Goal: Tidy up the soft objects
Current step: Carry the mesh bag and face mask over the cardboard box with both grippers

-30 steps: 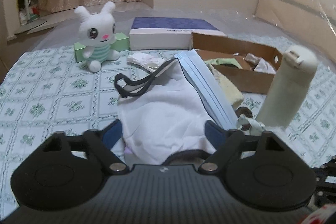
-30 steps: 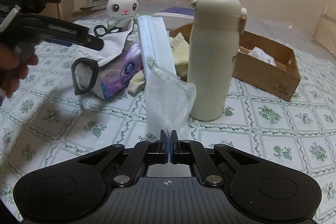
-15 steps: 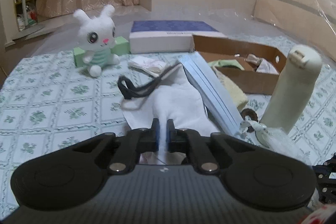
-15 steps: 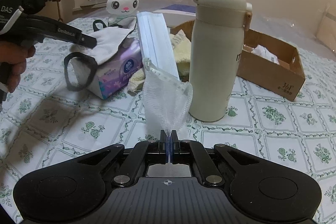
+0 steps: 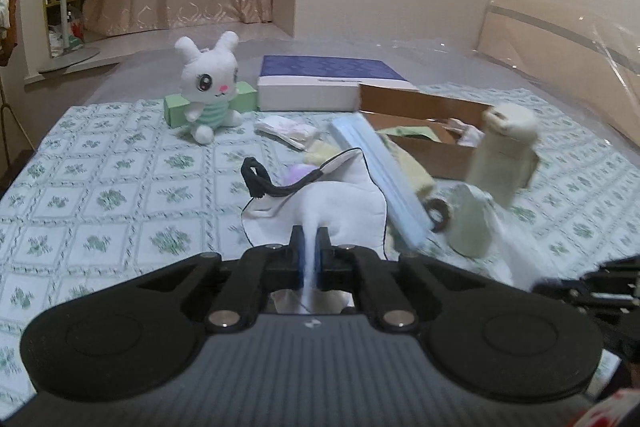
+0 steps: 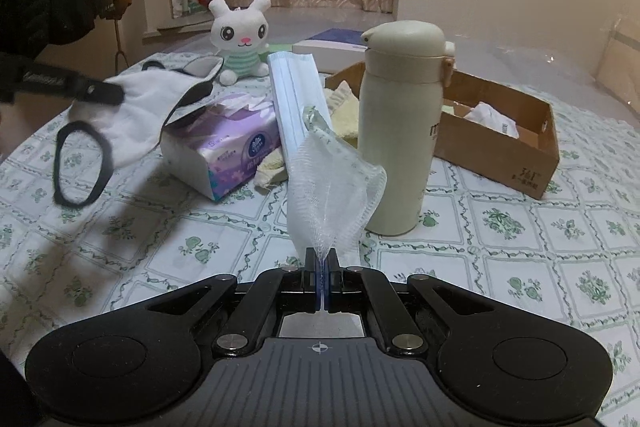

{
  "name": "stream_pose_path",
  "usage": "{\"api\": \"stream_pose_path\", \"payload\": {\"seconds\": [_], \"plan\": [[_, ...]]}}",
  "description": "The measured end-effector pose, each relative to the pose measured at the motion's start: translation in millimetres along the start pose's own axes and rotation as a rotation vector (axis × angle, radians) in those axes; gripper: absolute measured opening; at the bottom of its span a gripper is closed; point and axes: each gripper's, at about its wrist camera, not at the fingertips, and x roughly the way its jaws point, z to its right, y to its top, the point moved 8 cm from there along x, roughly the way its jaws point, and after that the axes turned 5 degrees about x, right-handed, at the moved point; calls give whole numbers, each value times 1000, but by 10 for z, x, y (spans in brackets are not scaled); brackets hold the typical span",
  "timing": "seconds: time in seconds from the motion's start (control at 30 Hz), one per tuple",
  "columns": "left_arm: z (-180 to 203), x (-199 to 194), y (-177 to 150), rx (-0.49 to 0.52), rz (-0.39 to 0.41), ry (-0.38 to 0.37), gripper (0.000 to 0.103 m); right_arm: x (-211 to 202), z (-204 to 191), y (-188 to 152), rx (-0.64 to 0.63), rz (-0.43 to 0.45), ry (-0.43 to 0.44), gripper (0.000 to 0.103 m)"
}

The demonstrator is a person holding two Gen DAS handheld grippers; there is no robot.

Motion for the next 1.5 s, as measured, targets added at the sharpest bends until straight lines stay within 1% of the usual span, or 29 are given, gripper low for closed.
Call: {"api": "stream_pose_path", "payload": {"seconds": [0.2, 0.3, 0.47, 0.57, 0.77, 0.97, 1.1, 1.3, 1.5], "plan": [[400, -209, -155, -10, -11, -77, 4, -193, 56, -53, 19, 11, -3, 1], [597, -237, -215, -18, -22, -122, 4, -293, 108, -82, 30, 18, -11, 1], [925, -229, -234, 8, -33, -174, 4, -437, 221, -131, 49, 27, -28, 1], [1086, -213, -237, 29, -37, -190, 4, -515, 309, -153, 63, 32, -40, 1], [1243, -166, -242, 55, -50, -207, 4, -632, 483, -194, 87, 40, -63, 1], [1266, -85, -231, 71, -61, -215, 4, -646, 605, -233, 105, 34, -72, 1], [1190, -13, -200, 99, -70, -208, 4, -620, 657, -230, 116, 27, -66, 1], [883, 127, 28, 108, -70, -214, 4, -568, 950, -156, 138, 13, -79, 1], [598, 314, 382, 169, -51, -192, 4, -508, 1426, 35, 154, 10, -92, 1]]}}
